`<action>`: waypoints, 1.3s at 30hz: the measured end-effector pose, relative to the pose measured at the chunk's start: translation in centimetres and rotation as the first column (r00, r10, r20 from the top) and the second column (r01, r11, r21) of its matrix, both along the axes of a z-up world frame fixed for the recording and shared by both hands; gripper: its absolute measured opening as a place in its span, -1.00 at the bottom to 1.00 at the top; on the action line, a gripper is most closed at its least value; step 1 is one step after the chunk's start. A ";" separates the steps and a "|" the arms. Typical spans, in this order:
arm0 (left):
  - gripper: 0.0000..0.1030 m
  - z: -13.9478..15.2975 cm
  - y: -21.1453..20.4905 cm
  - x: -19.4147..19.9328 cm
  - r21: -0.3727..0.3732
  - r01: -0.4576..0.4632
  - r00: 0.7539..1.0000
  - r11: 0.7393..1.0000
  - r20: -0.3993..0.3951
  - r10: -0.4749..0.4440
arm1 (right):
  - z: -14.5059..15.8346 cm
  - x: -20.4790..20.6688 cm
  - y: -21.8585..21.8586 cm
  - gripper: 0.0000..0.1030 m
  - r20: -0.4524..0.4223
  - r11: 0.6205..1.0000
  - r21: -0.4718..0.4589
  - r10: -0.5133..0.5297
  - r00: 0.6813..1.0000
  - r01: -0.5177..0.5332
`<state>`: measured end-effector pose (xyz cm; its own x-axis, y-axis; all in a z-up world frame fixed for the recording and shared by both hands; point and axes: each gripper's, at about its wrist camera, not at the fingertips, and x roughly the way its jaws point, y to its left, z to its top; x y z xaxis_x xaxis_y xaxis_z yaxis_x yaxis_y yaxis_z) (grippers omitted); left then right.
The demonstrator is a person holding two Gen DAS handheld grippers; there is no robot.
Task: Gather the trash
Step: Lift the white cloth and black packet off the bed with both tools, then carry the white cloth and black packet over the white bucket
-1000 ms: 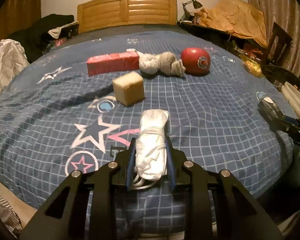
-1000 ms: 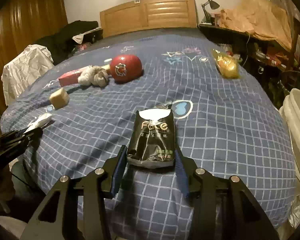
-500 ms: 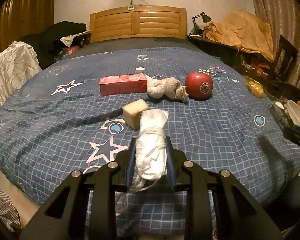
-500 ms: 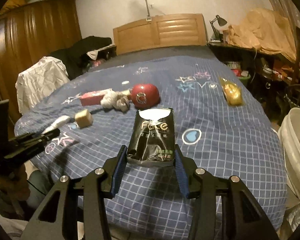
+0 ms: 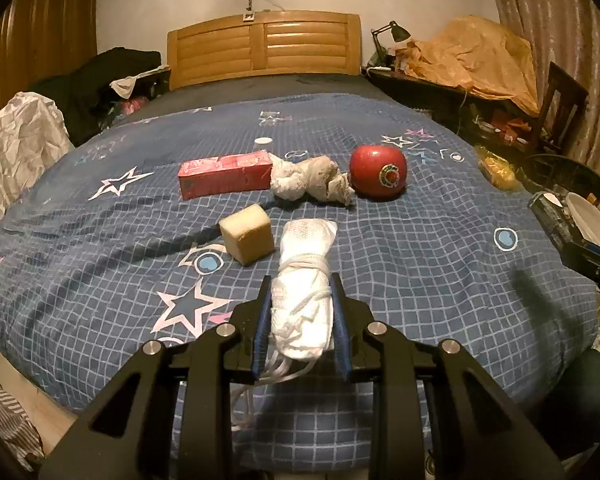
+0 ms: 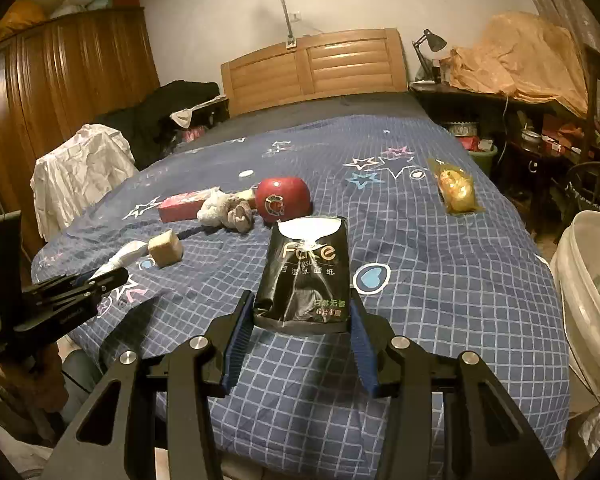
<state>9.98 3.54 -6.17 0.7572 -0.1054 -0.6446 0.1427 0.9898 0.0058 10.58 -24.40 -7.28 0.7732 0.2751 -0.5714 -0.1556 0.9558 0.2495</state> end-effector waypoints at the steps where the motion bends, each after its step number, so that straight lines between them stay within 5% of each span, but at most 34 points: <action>1: -0.50 0.1 -0.1 0.0 0.000 0.001 1.000 1.000 0.002 -0.001 | 0.0 0.1 0.0 -0.08 0.001 1.000 0.000 0.000 1.000 0.000; 16: -0.50 3.1 -3.9 1.3 0.023 0.035 0.997 0.999 0.073 -0.036 | 2.1 -0.7 -0.5 -0.08 0.052 1.000 -0.007 -0.007 0.999 0.007; 28: -0.50 3.3 -8.3 2.6 0.058 0.072 0.997 0.996 0.030 -0.073 | 3.6 -2.3 -1.7 -0.08 0.077 0.999 -0.020 -0.033 0.997 0.034; 39: -0.50 4.4 -15.0 3.7 0.077 0.183 0.982 0.980 0.039 -0.186 | 5.1 -4.2 -6.6 -0.08 0.113 0.986 -0.036 -0.155 0.981 0.160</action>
<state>13.67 -11.44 -1.73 0.7581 -0.2002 -0.6207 0.3206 0.9432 0.0873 6.34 -30.98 -2.23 0.8635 0.1206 -0.4898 -0.0260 0.9803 0.1956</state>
